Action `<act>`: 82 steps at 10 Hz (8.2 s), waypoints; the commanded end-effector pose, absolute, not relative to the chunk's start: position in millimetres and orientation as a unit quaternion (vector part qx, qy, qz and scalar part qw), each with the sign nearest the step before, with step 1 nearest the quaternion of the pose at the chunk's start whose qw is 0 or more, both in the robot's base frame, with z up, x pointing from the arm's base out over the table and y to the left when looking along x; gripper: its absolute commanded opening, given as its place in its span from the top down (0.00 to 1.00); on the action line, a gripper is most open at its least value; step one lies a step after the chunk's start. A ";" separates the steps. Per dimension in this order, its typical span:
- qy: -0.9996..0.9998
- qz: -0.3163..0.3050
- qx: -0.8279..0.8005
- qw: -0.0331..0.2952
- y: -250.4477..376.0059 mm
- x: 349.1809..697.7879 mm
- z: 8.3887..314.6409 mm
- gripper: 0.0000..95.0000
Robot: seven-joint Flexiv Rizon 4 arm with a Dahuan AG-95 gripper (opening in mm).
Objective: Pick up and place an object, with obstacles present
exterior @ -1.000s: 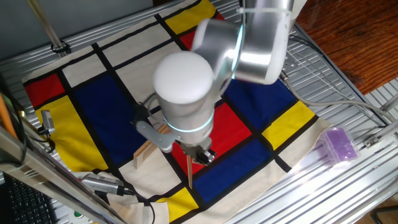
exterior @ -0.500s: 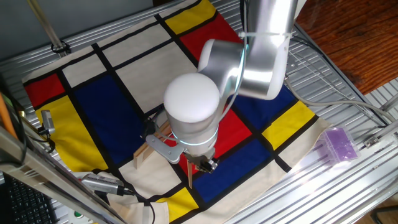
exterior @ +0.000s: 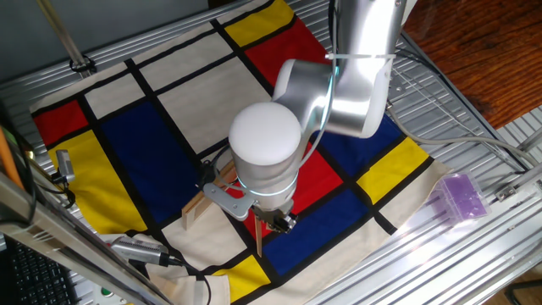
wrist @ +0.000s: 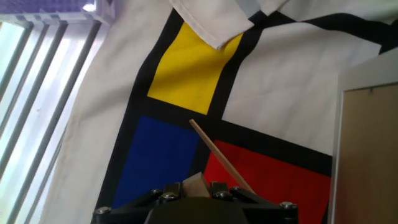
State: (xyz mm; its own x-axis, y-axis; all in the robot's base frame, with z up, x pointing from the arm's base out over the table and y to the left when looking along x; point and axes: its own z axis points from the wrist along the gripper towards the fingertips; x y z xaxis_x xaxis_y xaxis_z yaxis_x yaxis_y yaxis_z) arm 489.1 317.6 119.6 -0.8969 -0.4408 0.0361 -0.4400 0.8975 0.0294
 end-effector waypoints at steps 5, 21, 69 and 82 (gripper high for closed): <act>-0.966 -0.016 0.257 0.029 316.4 487.6 118.9 1.00; -0.959 -0.008 0.283 0.027 338.2 466.8 85.5 1.00; -0.949 0.024 0.305 0.075 273.5 502.2 263.6 1.00; -0.938 0.049 0.332 0.082 228.7 519.8 297.7 1.00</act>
